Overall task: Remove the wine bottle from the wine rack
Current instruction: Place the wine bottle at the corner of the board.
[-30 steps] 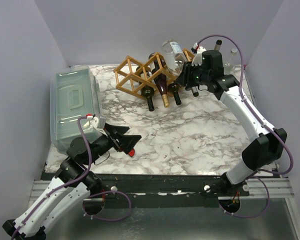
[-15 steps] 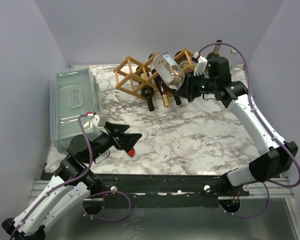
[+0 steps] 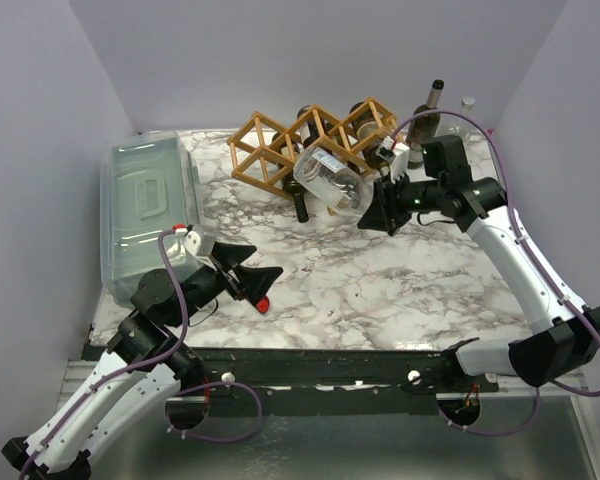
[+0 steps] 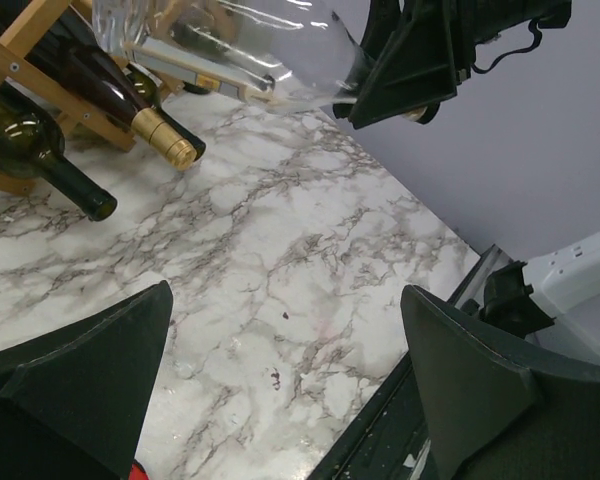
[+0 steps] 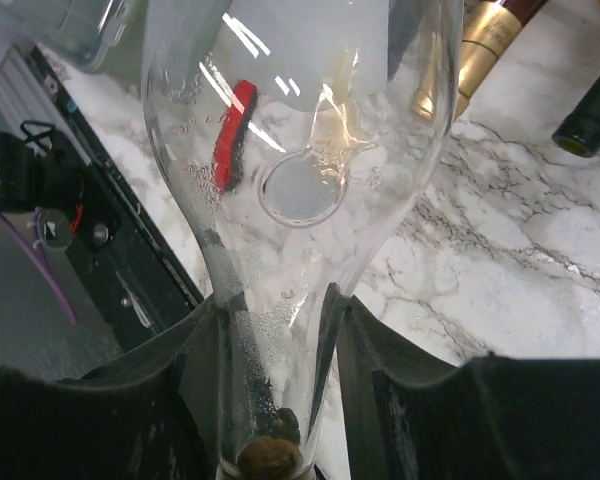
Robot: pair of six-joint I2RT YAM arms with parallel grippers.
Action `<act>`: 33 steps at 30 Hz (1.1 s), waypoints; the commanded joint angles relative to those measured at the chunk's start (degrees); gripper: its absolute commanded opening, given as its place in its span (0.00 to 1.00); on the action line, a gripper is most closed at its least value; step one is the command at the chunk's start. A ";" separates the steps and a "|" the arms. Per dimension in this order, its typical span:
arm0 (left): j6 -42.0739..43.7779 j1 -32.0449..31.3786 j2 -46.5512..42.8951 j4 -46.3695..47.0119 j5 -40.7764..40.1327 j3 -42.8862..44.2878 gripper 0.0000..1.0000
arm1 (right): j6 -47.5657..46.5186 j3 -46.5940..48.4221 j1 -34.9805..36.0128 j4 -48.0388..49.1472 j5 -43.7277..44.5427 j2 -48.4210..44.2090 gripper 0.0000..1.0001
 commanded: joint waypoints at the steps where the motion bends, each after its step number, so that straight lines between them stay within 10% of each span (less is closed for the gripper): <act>1: 6.47 0.20 -1.32 -0.95 1.35 1.97 0.99 | -7.08 0.97 -0.11 5.61 -9.89 -5.03 0.00; 33: 16.37 0.19 5.04 6.26 16.81 0.53 0.99 | -39.69 1.84 2.30 -28.36 0.41 -3.26 0.00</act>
